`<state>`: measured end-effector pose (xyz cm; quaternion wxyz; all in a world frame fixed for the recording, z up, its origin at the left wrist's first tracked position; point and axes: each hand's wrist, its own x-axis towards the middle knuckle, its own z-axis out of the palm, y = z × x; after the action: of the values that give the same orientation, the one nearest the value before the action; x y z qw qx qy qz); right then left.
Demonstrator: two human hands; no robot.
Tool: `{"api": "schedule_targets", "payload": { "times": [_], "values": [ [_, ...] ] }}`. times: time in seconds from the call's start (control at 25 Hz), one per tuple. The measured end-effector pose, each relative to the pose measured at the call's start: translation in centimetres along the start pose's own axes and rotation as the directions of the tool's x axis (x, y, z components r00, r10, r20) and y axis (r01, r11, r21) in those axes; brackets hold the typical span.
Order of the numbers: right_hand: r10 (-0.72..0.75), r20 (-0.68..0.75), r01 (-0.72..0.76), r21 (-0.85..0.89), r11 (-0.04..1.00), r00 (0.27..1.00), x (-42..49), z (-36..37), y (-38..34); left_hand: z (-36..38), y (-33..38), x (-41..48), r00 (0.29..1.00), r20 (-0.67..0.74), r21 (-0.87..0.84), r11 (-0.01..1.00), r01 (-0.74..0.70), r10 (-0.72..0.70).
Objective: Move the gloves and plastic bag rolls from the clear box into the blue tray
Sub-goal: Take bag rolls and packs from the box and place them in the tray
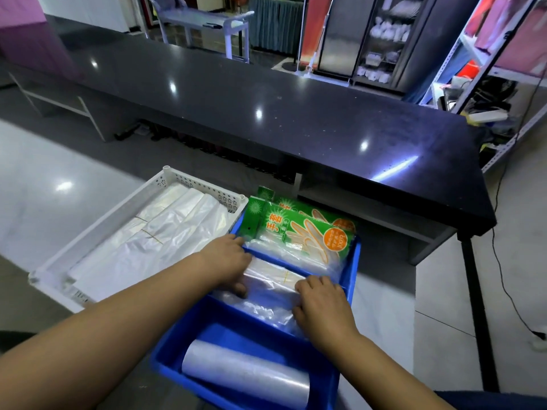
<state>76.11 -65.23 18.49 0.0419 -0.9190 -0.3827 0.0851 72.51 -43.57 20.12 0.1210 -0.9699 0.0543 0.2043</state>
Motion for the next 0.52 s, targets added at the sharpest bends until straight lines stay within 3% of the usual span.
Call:
{"api": "schedule_targets", "payload": {
  "times": [0.16, 0.24, 0.36, 0.48, 0.52],
  "values": [
    [0.064, -0.152, -0.078, -0.086, 0.993, 0.986, -1.0, 0.9, -1.6, 1.1, 0.4, -2.8, 0.927, -0.347, 0.076, 0.989, -0.127, 0.146],
    [0.062, -0.192, -0.085, -0.113, 0.99, 0.979, -1.7, 1.3, -2.9, 2.5, 0.4, -4.0, 0.9, -0.391, 0.039, 0.98, -0.193, 0.193],
    [0.149, -0.153, -0.174, -0.165, 0.971, 0.977, -2.4, 0.7, -4.5, 4.0, -0.2, -6.3, 0.85, -0.515, 0.019, 0.993, -0.114, 0.107],
    [0.233, -0.261, -0.289, -0.207, 0.935, 0.937, -3.2, -0.3, -8.8, 6.8, -2.0, -10.6, 0.868, -0.496, -0.138, 0.986, -0.094, 0.013],
    [0.215, -0.287, -0.279, -0.207, 0.938, 0.934, -3.5, -0.5, -11.4, 7.9, -2.9, -13.3, 0.836, -0.548, -0.172, 0.981, -0.096, -0.014]
  ]
}}
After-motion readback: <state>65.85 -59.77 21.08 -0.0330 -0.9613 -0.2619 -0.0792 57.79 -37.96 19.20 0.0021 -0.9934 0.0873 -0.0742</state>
